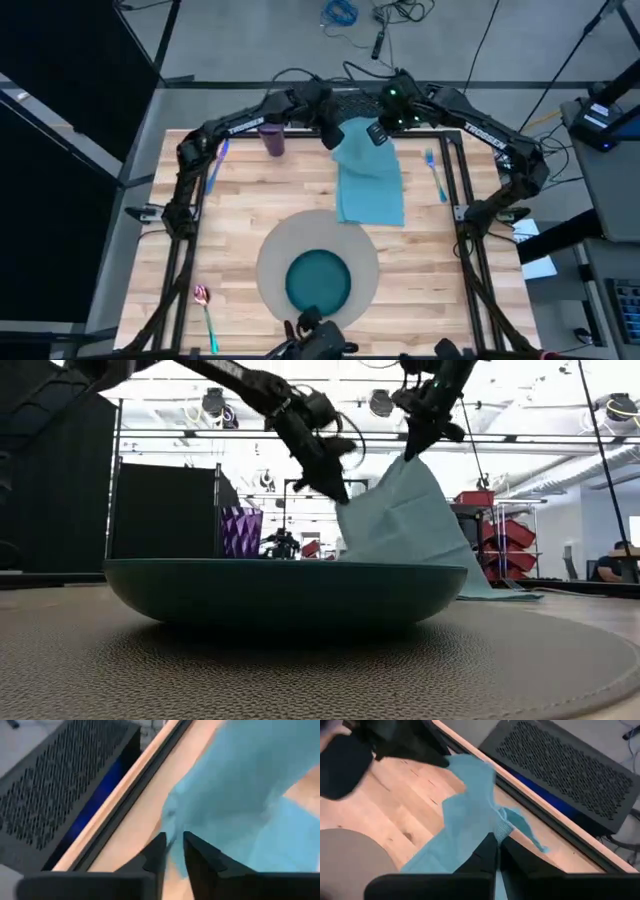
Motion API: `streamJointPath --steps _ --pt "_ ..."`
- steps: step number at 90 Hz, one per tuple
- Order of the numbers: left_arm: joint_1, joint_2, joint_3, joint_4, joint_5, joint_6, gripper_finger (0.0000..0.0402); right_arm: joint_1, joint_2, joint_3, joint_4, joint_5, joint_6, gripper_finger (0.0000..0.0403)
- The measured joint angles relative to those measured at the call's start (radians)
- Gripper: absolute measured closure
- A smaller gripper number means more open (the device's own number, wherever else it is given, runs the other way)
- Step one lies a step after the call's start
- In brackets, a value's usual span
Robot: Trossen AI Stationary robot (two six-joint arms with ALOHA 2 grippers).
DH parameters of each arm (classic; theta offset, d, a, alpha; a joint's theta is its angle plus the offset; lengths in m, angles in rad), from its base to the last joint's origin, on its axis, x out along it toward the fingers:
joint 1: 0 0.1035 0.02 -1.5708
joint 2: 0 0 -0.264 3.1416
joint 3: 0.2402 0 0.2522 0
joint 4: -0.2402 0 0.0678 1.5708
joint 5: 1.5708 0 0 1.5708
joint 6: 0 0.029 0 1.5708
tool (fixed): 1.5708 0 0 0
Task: Set table place
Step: Fold the blue table napkin
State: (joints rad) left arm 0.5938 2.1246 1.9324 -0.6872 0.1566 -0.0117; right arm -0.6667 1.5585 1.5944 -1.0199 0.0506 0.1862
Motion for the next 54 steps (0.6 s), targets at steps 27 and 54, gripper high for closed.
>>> streamJointPath --steps 27,54 --pt "0.016 0.091 -0.001 -0.054 -0.049 -0.005 0.0273 -0.136 0.167 0.000 -0.008 0.003 -0.059 0.0403" --pt "-0.113 0.044 0.001 -0.145 0.328 0.154 0.0277 -0.203 0.309 0.000 0.103 0.006 -0.124 0.0403"
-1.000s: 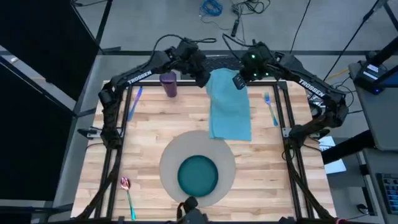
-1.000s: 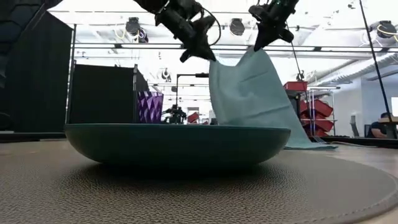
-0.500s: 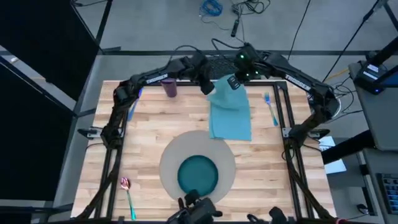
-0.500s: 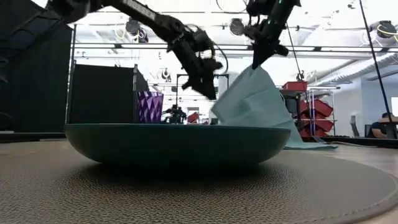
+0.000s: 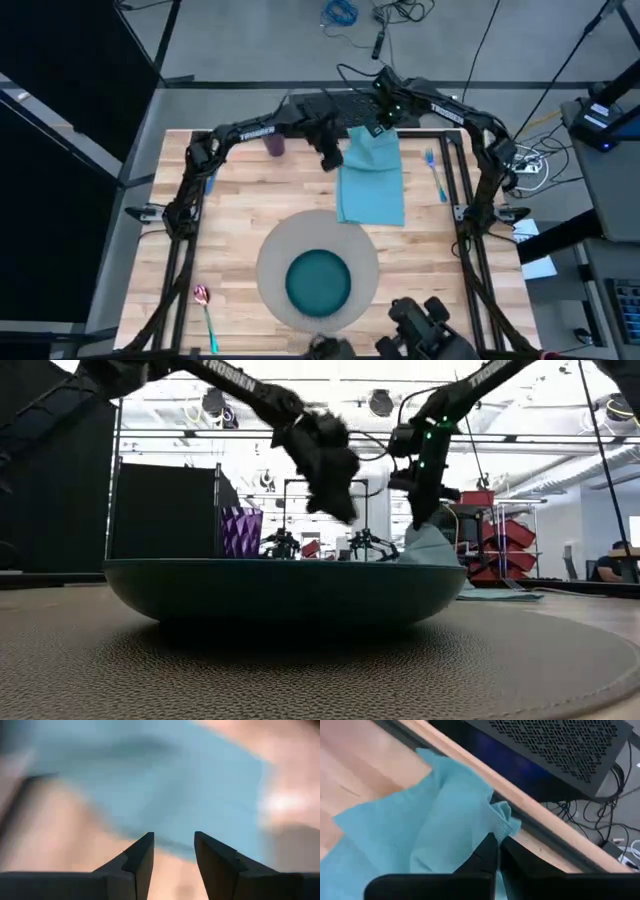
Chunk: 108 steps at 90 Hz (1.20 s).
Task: Set table place
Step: Fold the blue table napkin
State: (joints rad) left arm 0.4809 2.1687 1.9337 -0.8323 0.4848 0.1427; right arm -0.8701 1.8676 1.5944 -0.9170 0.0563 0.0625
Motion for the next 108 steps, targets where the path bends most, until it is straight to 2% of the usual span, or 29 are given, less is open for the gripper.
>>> streamJointPath --steps 19,31,42,72,108 --pt "-0.106 0.047 -0.002 0.013 -0.036 0.023 0.0277 -0.028 0.010 0.000 0.005 -0.004 -0.001 0.0403" --pt "-0.147 0.077 -0.001 0.086 -0.151 -0.008 0.0277 -0.033 0.004 0.000 -0.007 -0.003 0.000 0.0403" --pt "-0.166 0.123 -0.001 0.107 -0.163 -0.032 0.0277 -0.032 0.003 0.000 -0.026 -0.003 0.000 0.0403" --pt "-0.204 0.208 -0.001 0.058 -0.160 -0.059 0.0277 -0.032 0.003 0.000 -0.047 -0.004 -0.007 0.0403" --pt "-0.326 0.212 0.000 0.011 -0.064 -0.111 0.0277 -0.007 0.003 0.000 -0.165 -0.012 0.009 0.0403"
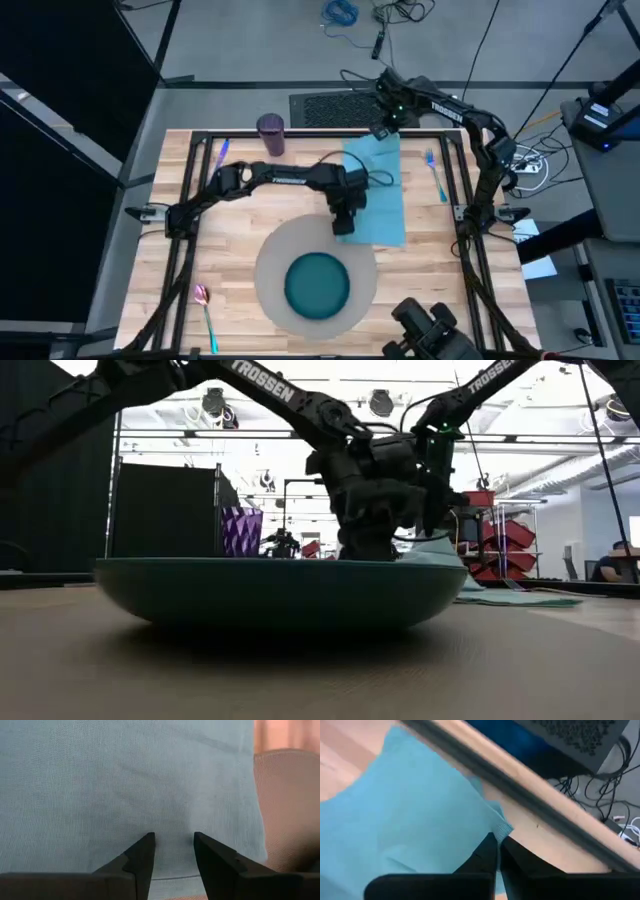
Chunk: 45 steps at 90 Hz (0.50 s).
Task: Set table place
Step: Fold the blue table napkin
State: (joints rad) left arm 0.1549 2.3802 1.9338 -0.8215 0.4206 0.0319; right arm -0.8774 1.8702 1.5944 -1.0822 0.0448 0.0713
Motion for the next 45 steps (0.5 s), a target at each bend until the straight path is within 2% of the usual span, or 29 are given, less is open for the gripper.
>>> streamJointPath --steps 31,45 --pt "-0.123 0.000 -0.001 0.045 -0.017 0.010 0.0277 0.086 0.000 0.000 -0.137 0.004 0.042 0.0403" --pt "-0.144 -0.017 -0.002 0.048 -0.154 0.051 0.0277 0.123 0.000 0.000 -0.205 0.025 0.070 0.0403"
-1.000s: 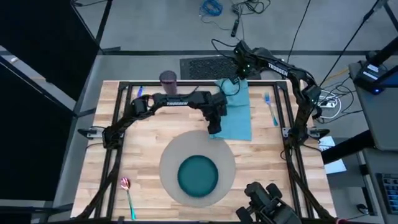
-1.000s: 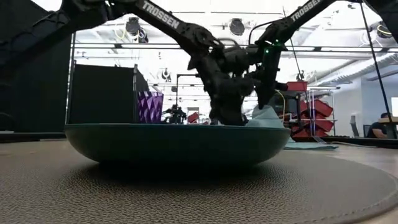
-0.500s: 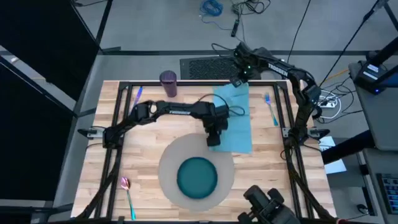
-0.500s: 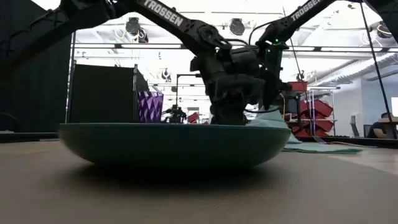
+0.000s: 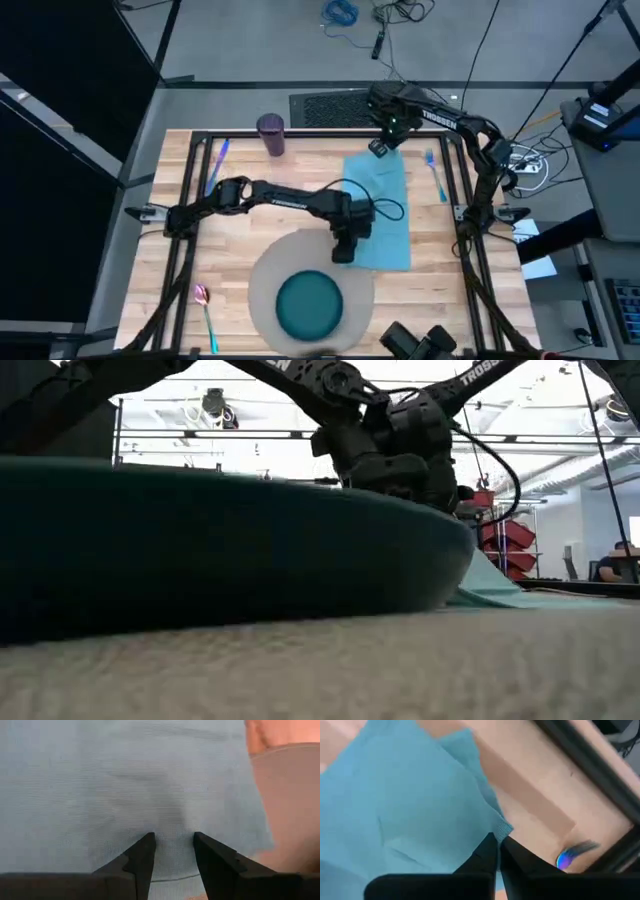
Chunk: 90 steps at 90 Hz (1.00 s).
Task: Set table place
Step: Fold the blue table napkin
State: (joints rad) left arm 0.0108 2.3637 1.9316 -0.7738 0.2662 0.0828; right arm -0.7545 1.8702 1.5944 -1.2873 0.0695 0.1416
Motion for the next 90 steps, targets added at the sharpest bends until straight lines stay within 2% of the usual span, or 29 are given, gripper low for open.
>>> streamJointPath --steps 15,27,51,66,78,90 --pt "-0.009 -0.075 0.005 0.016 -0.109 0.036 0.0277 0.018 0.000 0.000 -0.029 0.036 0.020 0.0403" --pt "0.001 -0.134 0.010 0.009 -0.102 0.036 0.0277 0.017 0.000 0.000 -0.028 0.036 0.030 0.0403" --pt "0.076 -0.172 0.009 -0.199 -0.143 0.062 0.0277 0.017 0.000 -0.009 -0.048 0.036 0.031 0.0403" --pt "0.154 -0.171 -0.002 -0.216 -0.143 0.064 0.0277 0.007 -0.017 -0.087 -0.056 0.036 0.021 0.0403" --pt "0.216 -0.171 -0.002 -0.200 -0.091 0.094 0.0277 -0.022 -0.073 -0.208 0.033 0.035 0.000 0.0403" --pt "0.291 -0.171 -0.002 -0.129 0.064 0.113 0.0277 -0.053 -0.141 -0.325 0.138 -0.029 -0.016 0.0403"
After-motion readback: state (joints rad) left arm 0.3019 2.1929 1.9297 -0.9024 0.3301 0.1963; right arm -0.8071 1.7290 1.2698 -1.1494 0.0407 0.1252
